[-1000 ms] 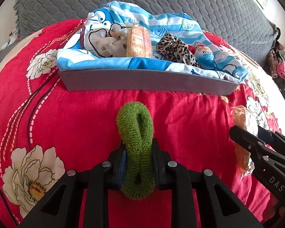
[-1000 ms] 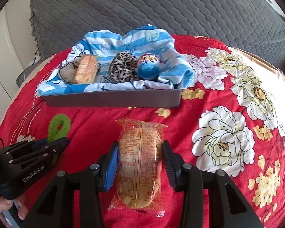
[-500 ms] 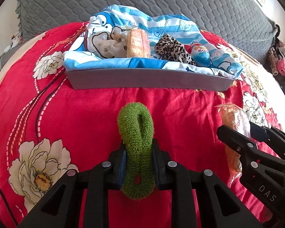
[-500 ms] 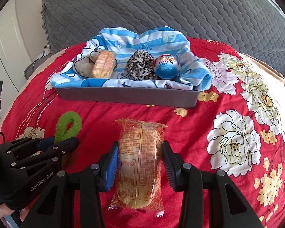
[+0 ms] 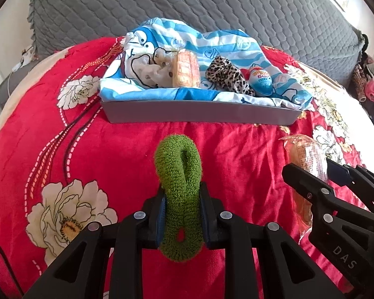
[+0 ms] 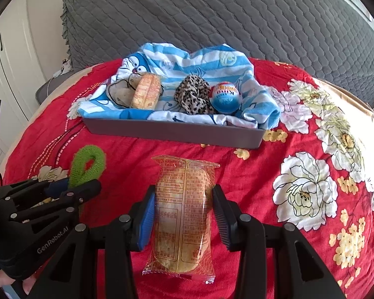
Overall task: Organize objects
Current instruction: 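Lift the green hair tie and bread snack with both tools off the bedspread, then carry the hair tie and bread snack over the striped shirt in the tray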
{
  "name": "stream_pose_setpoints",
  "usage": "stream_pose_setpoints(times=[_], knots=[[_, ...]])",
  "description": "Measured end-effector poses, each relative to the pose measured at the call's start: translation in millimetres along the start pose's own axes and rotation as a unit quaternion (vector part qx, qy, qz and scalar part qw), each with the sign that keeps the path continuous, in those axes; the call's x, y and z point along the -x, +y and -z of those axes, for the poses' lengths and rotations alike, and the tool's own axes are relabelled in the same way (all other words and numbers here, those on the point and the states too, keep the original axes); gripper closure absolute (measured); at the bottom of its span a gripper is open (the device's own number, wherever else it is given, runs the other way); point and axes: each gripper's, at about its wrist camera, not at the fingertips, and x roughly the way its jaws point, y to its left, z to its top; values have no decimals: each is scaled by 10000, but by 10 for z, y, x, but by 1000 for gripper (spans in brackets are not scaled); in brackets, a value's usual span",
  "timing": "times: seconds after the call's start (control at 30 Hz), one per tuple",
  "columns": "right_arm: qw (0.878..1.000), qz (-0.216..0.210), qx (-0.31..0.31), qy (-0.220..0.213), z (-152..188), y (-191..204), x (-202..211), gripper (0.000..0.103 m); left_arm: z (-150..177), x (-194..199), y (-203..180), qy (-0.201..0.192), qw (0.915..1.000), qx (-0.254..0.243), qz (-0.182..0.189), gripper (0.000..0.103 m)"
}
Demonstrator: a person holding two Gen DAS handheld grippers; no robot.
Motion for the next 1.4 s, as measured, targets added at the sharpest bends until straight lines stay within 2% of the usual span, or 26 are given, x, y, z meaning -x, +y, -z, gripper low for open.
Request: stream_pose_setpoints(times=[0.33, 0.73, 1.07, 1.4], knots=[[9995, 47, 133, -278, 35, 109, 363, 59, 41, 340, -42, -189, 9998, -30, 24, 79], [9982, 91, -102, -591, -12, 4, 793, 59, 20, 751, -93, -468, 9988, -81, 74, 79], [9960, 147, -310, -824, -303, -103, 903, 59, -317, 859, -162, -761, 9969, -157, 132, 79], [9954, 173, -291, -895, -674, -162, 723, 59, -719, 617, -110, -779, 9968, -97, 156, 79]])
